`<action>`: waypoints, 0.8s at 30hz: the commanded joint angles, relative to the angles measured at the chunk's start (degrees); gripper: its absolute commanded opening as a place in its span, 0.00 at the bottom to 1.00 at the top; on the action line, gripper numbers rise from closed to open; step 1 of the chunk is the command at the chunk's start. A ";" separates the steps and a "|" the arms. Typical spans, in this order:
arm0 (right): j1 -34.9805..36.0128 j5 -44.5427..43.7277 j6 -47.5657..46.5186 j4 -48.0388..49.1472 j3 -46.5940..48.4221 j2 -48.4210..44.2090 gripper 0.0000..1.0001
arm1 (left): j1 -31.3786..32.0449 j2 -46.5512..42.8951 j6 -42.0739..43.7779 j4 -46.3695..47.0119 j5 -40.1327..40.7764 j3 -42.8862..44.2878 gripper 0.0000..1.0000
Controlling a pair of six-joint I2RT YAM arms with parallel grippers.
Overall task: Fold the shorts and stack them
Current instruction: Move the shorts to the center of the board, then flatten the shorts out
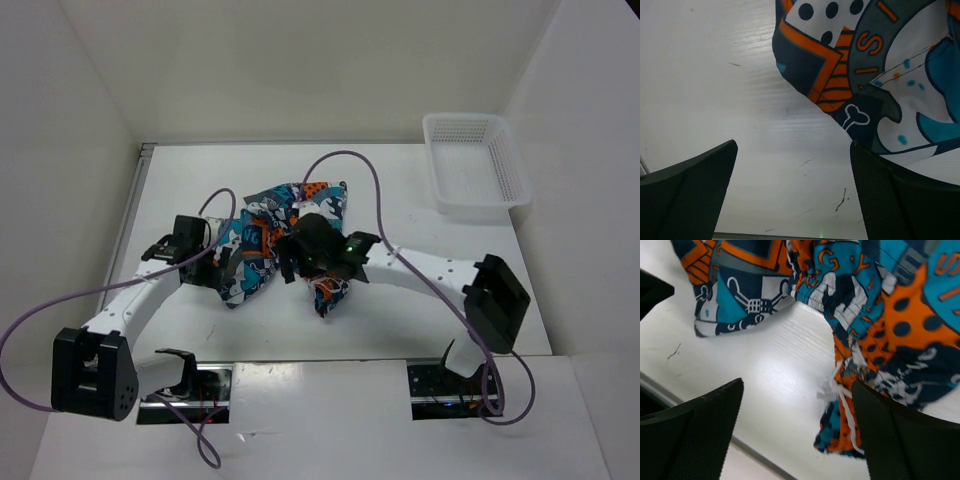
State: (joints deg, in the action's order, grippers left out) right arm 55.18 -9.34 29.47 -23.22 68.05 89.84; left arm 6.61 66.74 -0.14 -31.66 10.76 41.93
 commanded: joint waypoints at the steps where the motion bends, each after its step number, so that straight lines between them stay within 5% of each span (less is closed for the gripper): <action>1: 1.24 -4.54 -3.89 4.23 5.15 4.80 0.90 | -0.02 1.19 0.14 3.82 -3.94 2.97 1.00; 4: 1.86 -5.68 -6.00 4.24 8.93 10.95 0.86 | -0.02 1.73 0.14 1.16 -9.52 3.95 0.99; 11: 1.86 -14.11 -5.31 2.57 18.60 24.57 0.94 | -0.02 2.87 0.14 4.68 -4.53 1.92 0.99; 16: 1.86 -16.49 -4.08 3.18 19.75 28.28 0.80 | -0.02 2.34 0.14 3.01 -4.52 1.40 0.99; 20: 1.86 -18.34 -3.55 4.76 20.28 29.51 0.47 | -0.02 1.81 0.14 1.96 -4.52 1.40 0.99; 24: 1.34 -19.04 -3.55 4.77 18.10 25.84 0.03 | -0.02 1.81 0.14 1.43 -4.00 1.92 0.99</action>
State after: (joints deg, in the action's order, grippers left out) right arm 56.49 -24.64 25.36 -20.93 85.25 119.09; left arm 6.59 69.30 -0.19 -29.67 6.17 43.48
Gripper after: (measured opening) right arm 0.075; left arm 0.988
